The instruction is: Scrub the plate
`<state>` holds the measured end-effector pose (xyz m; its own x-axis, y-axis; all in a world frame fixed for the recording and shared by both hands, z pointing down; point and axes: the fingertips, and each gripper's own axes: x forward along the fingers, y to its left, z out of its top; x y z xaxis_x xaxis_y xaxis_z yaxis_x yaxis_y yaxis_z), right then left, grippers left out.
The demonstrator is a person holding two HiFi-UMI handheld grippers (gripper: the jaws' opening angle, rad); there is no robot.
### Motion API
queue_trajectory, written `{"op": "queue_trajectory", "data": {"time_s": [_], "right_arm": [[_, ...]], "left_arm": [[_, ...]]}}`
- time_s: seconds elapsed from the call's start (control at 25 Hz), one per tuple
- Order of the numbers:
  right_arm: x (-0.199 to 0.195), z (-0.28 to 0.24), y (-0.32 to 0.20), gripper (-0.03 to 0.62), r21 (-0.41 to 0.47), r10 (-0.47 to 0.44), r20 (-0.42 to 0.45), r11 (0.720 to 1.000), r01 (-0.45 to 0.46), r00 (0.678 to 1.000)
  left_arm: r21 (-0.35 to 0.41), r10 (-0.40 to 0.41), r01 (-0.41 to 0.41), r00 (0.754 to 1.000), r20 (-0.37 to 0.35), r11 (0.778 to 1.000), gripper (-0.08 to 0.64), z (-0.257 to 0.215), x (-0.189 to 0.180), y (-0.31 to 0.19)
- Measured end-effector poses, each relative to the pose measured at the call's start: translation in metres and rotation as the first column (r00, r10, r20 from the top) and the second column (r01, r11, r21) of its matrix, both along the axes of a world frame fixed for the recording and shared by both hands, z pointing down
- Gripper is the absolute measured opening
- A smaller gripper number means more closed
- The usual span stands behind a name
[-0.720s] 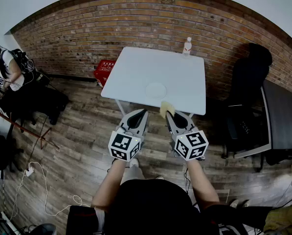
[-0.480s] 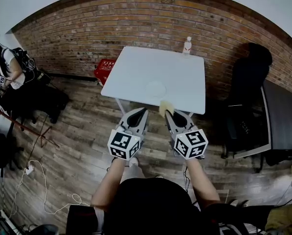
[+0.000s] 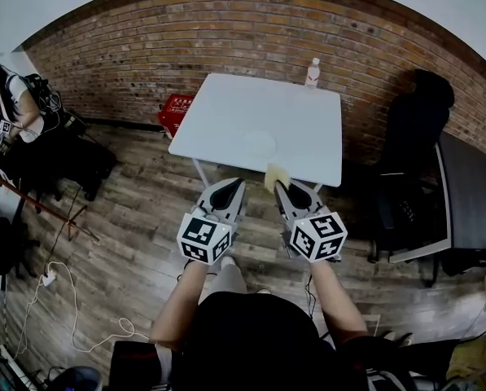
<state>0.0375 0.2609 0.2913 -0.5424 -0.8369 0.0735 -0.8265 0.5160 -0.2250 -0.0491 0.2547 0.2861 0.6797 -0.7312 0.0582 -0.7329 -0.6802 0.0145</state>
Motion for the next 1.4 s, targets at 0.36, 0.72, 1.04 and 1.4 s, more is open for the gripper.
{"op": "queue_trajectory", "data": {"time_s": [0.36,0.72,1.04,1.4], "right_arm": [[0.0,0.004,-0.025,0.046,-0.008,-0.014,-0.02,1.0,0.014,1.0],[-0.013,0.015,-0.086,0.046,-0.029,-0.031,-0.035,0.999,0.03,0.999],[-0.024,0.015,-0.159,0.046,-0.047,-0.017,-0.031,0.999,0.015,0.999],[-0.041,0.007,-0.234,0.046,-0.066,0.028,-0.017,0.997,-0.029,0.999]], "left_arm": [[0.044,0.015,-0.017,0.999,0.052,0.999,0.017,-0.003,0.007,-0.021],[0.035,0.026,-0.027,0.999,0.027,0.999,0.017,0.003,0.0,-0.084],[0.014,0.029,-0.03,0.999,0.015,0.999,0.017,0.002,-0.011,-0.159],[-0.029,0.056,-0.056,0.998,0.006,0.998,0.017,0.002,-0.032,-0.229]]}}
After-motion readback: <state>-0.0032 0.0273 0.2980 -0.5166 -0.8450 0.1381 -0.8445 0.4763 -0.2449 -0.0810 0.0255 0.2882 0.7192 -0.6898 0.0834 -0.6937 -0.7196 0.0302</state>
